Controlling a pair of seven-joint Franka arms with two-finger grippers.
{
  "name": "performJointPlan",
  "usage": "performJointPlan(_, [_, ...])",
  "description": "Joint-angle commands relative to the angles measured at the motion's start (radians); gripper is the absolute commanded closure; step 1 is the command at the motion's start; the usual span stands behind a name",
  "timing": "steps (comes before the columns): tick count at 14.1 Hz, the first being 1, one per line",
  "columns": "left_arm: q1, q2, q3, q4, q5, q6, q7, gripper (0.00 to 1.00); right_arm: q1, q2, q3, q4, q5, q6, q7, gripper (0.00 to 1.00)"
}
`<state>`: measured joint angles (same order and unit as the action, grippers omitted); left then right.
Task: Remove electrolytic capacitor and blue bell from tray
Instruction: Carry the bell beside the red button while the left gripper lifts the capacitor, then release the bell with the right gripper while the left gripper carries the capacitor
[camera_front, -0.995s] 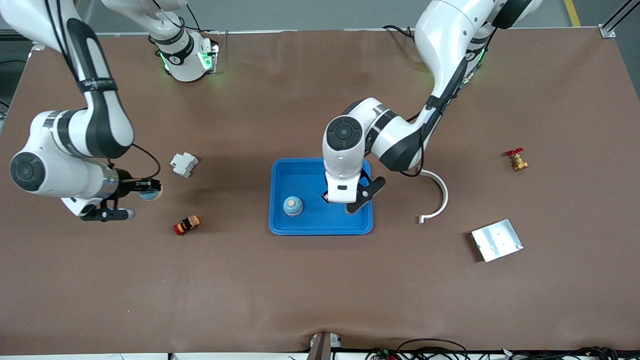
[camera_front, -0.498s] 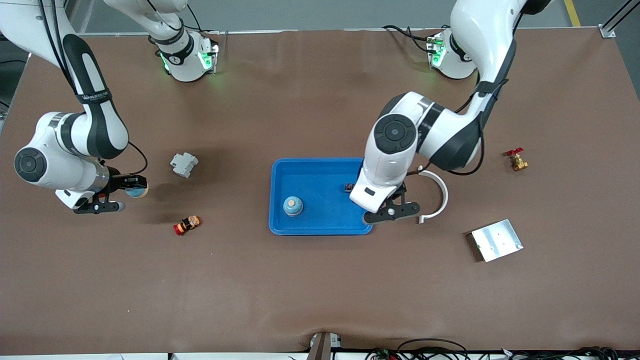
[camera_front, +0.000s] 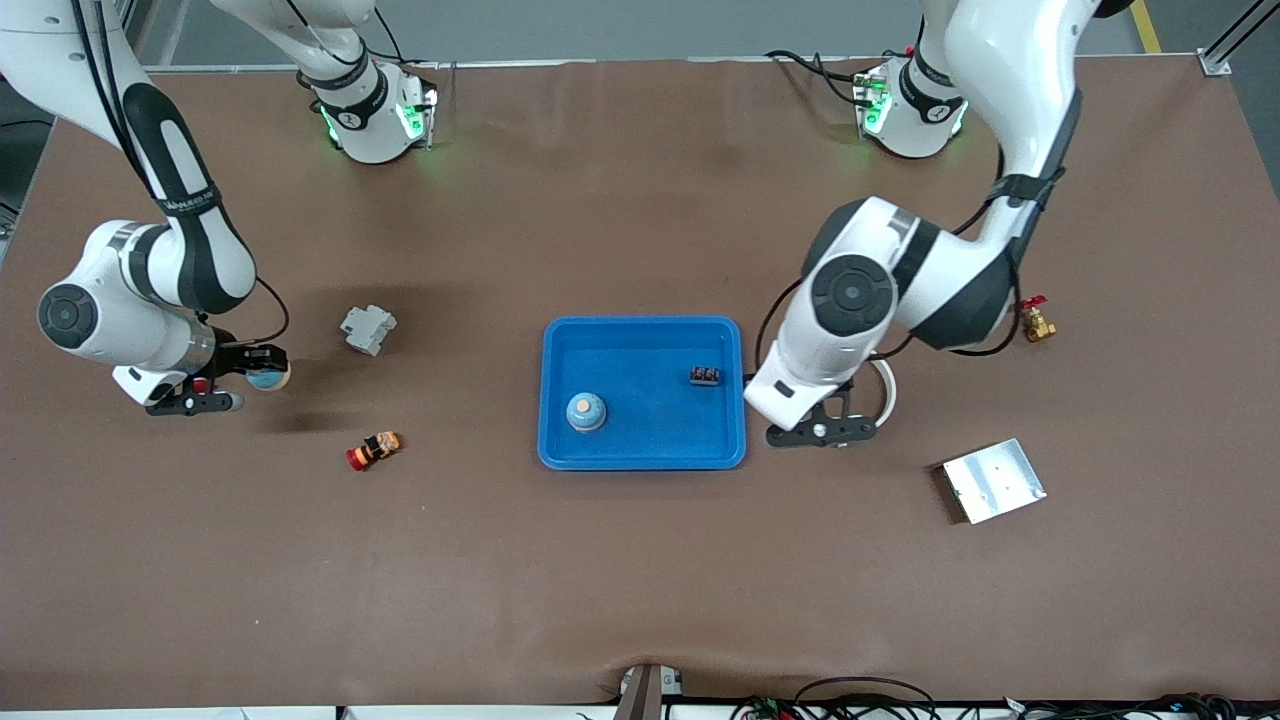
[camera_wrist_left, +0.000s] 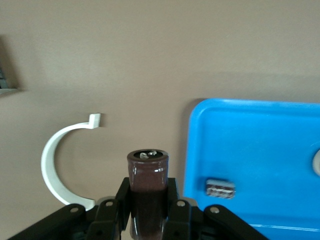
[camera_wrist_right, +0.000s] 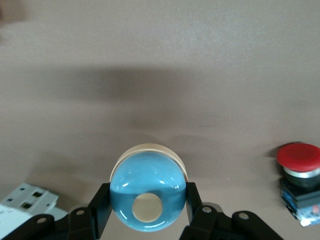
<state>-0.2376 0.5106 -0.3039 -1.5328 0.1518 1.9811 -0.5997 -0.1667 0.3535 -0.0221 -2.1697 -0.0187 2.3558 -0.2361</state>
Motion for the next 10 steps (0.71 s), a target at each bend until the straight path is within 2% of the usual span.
performJointPlan(1, [0.138,-0.148,-0.072,-0.295,-0.014,0.19,0.115,1.0,-0.022,0.041,0.021,-0.01,-0.017,0.033,-0.003,0.84])
performJointPlan(2, [0.149,-0.167,-0.073,-0.375,-0.009,0.27,0.147,1.0,-0.023,0.041,0.021,-0.006,-0.015,0.022,0.004,0.55])
performJointPlan(3, [0.162,-0.176,-0.073,-0.43,-0.008,0.331,0.17,1.0,-0.023,0.041,0.021,-0.002,-0.015,0.017,0.006,0.09])
performJointPlan(4, [0.173,-0.178,-0.073,-0.472,-0.006,0.37,0.188,1.0,-0.022,0.041,0.021,0.007,-0.015,0.01,0.008,0.0])
performJointPlan(10, [0.182,-0.176,-0.069,-0.616,0.018,0.52,0.232,1.0,0.007,0.033,0.039,0.252,0.005,-0.315,0.012,0.0])
